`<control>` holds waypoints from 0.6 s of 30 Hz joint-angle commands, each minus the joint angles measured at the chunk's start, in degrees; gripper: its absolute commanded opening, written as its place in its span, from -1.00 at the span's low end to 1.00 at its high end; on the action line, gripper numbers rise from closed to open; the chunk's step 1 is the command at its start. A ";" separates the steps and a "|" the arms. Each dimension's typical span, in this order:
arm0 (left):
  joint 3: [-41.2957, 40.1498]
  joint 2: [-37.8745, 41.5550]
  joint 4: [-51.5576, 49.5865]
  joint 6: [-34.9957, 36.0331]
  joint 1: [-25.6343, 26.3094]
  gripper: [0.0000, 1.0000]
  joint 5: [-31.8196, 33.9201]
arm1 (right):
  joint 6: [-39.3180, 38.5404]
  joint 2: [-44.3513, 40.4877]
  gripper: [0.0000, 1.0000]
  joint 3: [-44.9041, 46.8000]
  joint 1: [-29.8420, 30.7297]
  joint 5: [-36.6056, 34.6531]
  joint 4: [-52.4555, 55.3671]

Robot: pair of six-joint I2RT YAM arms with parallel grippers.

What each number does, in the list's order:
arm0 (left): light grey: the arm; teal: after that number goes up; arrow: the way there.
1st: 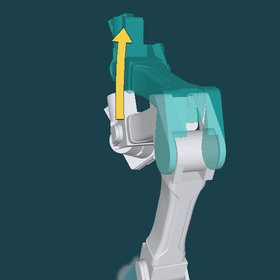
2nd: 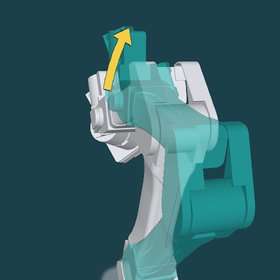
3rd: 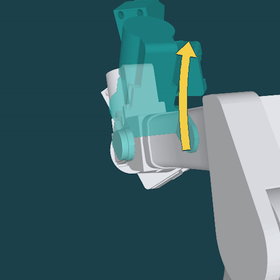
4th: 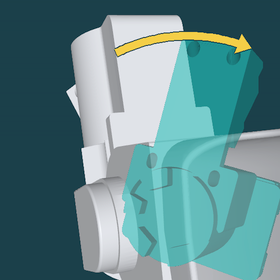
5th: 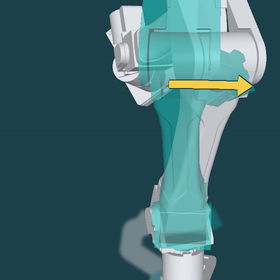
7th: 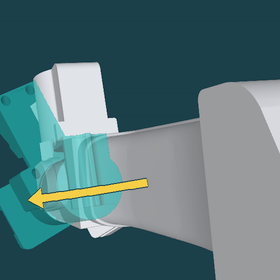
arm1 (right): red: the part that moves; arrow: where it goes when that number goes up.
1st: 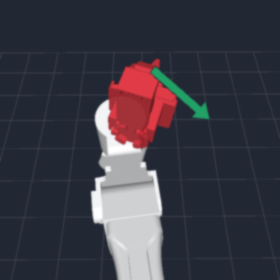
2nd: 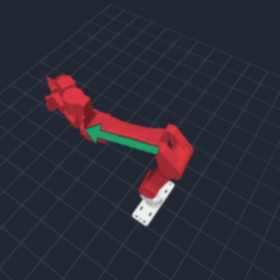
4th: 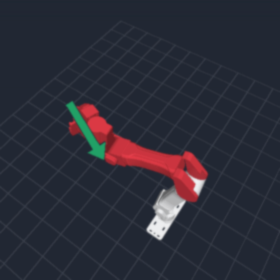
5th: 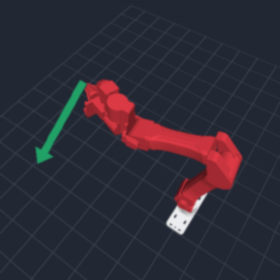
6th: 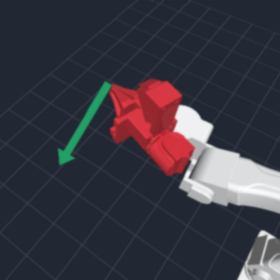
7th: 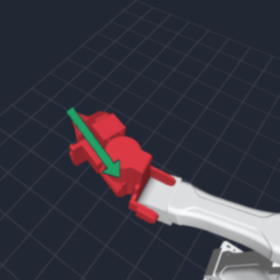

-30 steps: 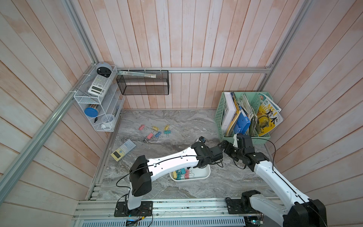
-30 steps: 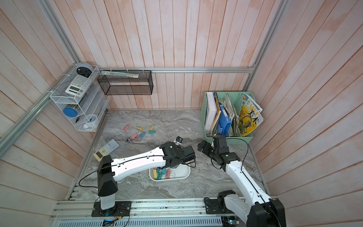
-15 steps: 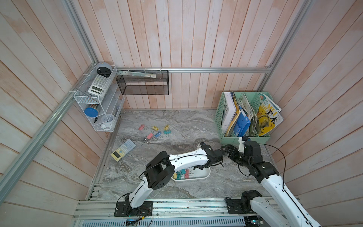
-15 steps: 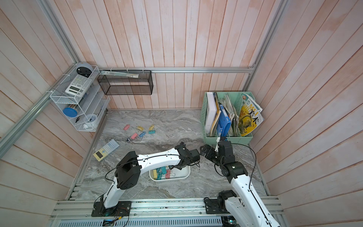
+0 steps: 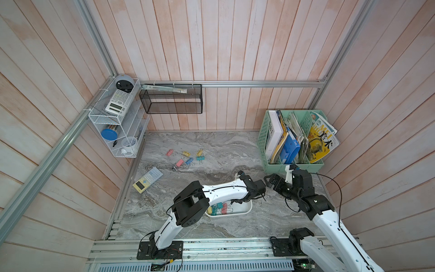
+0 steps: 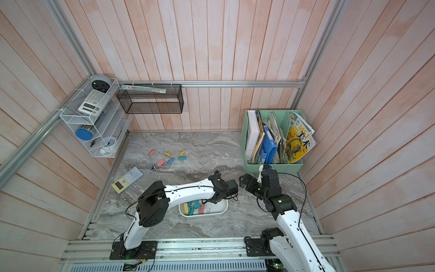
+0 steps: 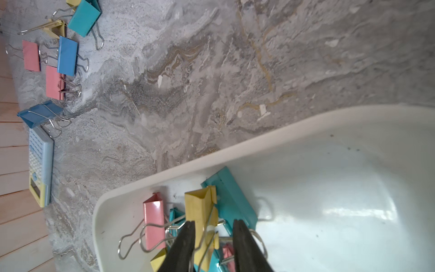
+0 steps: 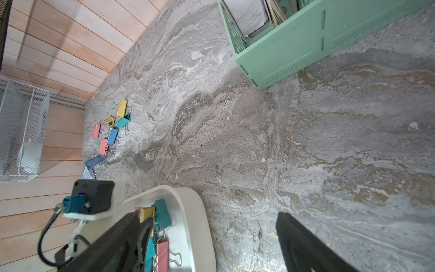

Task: Put the binder clips in the storage box
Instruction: Place the binder clip in the storage box.

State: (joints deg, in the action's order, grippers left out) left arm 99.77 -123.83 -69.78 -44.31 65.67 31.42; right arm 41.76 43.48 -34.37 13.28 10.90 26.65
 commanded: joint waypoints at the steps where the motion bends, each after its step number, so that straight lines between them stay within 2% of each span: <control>1: -0.03 1.70 5.92 1.35 0.86 -0.28 -1.87 | -0.36 -1.14 0.95 -0.55 -0.27 0.75 -0.15; 6: -2.21 6.38 13.51 2.93 0.70 -0.04 -4.53 | -0.19 -2.06 0.95 -1.05 -0.26 0.84 0.41; 10: -5.72 13.93 19.89 4.53 -1.17 0.10 -4.24 | -0.54 -2.82 0.95 -1.36 -0.27 0.78 1.55; 13: -9.86 20.94 24.63 5.86 -5.38 0.11 -4.39 | -0.85 -3.47 0.95 -1.69 -0.27 1.18 1.93; 18: -16.18 27.69 31.32 9.75 -18.30 0.11 -5.46 | -0.12 -4.67 0.95 -1.48 -0.18 3.66 0.66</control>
State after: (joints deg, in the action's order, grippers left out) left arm 87.07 -97.41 -44.29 -37.71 52.99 26.76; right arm 41.76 39.66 -34.44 13.30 12.32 27.14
